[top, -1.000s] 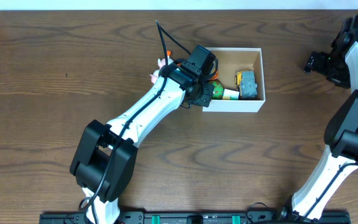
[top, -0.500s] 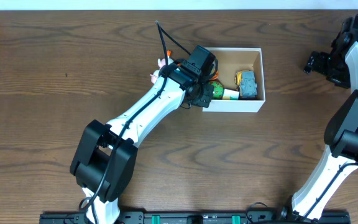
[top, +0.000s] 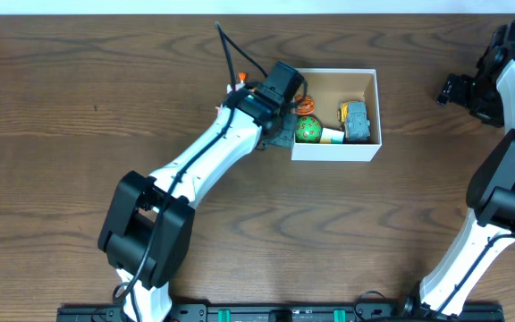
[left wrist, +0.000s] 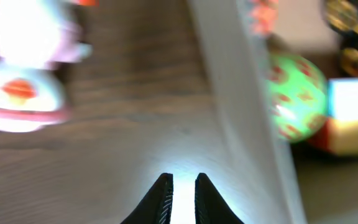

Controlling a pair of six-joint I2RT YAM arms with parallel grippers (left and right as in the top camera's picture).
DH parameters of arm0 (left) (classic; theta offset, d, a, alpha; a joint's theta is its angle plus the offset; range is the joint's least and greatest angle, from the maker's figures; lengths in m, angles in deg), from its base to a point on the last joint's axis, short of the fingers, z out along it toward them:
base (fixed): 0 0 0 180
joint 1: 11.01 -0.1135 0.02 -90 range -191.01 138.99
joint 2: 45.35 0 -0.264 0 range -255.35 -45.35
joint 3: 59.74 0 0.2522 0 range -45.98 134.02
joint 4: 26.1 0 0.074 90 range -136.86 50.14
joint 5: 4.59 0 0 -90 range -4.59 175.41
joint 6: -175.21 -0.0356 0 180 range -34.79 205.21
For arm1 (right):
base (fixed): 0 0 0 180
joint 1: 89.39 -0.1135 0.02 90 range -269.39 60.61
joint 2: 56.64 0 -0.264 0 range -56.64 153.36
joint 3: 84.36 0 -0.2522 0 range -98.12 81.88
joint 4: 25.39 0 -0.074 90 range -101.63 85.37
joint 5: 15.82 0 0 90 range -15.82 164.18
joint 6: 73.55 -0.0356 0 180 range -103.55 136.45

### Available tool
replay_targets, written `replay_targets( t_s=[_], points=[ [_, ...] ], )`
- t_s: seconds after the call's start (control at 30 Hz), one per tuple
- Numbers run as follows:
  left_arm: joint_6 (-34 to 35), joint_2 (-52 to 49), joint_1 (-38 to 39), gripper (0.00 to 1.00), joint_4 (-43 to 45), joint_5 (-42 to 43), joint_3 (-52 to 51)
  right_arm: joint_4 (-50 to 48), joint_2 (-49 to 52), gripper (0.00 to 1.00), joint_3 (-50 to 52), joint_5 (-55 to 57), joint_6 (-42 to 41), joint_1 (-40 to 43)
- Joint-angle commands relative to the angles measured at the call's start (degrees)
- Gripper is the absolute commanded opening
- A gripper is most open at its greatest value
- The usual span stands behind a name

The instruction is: Pack container

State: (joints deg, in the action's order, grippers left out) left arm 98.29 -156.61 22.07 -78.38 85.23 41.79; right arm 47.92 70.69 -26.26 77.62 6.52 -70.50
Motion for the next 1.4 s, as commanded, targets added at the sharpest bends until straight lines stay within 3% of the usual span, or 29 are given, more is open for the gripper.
replay_targets(
  t_s=[0.0, 0.03, 0.07, 0.33, 0.73, 0.93, 1.23, 1.37],
  points=[
    [3.96, -0.98, -2.27, 0.47, 0.7, -10.32, -0.33, 0.0, -0.13, 0.99, 0.15, 0.17, -0.55, 0.44],
    [3.96, -0.98, -2.84, 0.78, 1.05, -11.54, -0.33, 0.0, -0.13, 0.99, 0.15, 0.17, -0.55, 0.44],
    [3.93, -0.98, -3.37, 1.0, 1.27, -12.22, -0.33, 0.0, -0.13, 0.99, 0.15, 0.17, -0.55, 0.44],
    [-1.51, -0.92, -6.4, 0.98, 1.44, -12.48, 1.62, 0.0, -0.13, 0.99, 0.15, 0.17, -0.55, 0.44],
    [-5.22, -0.92, -12.83, 0.99, -13.55, -12.11, 21.81, 0.0, -0.13, 0.99, 0.15, 0.17, -0.55, 0.44],
    [-10.4, -2.62, -16.98, 1.0, -14.49, -4.94, 21.88, 0.0, -0.13, 0.99, 0.15, 0.17, -0.55, 0.44],
    [-14.82, -6.05, -17.16, 0.99, -14.32, -4.63, 21.88, 0.0, -0.13, 0.99, 0.15, 0.17, -0.55, 0.44],
    [-13.03, -7.23, -17.16, 0.98, -12.33, -4.52, 21.86, 0.0, -0.13, 0.99, 0.15, 0.17, -0.55, 0.44]
  ],
)
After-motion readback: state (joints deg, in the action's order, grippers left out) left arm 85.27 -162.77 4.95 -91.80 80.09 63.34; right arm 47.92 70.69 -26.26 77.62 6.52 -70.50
